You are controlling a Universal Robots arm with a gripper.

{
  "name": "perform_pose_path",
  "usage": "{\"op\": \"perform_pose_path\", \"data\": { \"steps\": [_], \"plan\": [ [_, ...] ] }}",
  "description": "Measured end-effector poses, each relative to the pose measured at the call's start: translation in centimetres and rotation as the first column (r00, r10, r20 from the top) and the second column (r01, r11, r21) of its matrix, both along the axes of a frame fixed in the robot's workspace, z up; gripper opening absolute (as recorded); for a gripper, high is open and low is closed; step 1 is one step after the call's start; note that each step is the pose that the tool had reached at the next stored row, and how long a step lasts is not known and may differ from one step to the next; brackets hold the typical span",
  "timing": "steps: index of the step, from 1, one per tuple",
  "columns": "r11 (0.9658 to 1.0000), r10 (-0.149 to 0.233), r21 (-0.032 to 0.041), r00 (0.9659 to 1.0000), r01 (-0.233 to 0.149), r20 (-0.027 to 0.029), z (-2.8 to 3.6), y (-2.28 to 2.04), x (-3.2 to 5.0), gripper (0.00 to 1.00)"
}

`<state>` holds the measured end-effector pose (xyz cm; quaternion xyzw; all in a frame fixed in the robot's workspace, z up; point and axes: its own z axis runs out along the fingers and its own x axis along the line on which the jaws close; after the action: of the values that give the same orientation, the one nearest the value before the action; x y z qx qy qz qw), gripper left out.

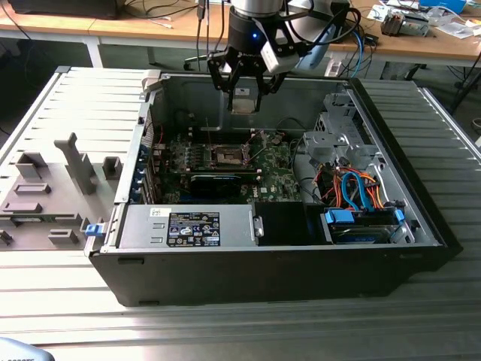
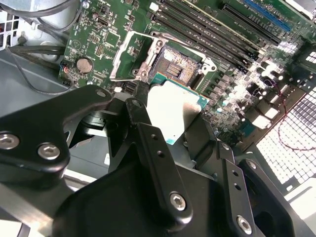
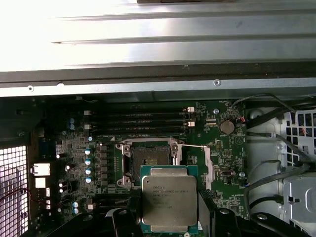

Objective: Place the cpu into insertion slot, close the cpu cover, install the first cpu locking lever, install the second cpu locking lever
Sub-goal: 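Place the cpu into insertion slot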

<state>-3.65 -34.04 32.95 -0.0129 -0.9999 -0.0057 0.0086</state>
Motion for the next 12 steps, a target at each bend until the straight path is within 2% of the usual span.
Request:
{"op": "perform_pose_path", "data": {
  "steps": [12],
  "plan": [
    [1.0,0.0,0.0,1.0,0.0,0.0001,-0.22,0.0,0.0,0.55]
  ]
}}
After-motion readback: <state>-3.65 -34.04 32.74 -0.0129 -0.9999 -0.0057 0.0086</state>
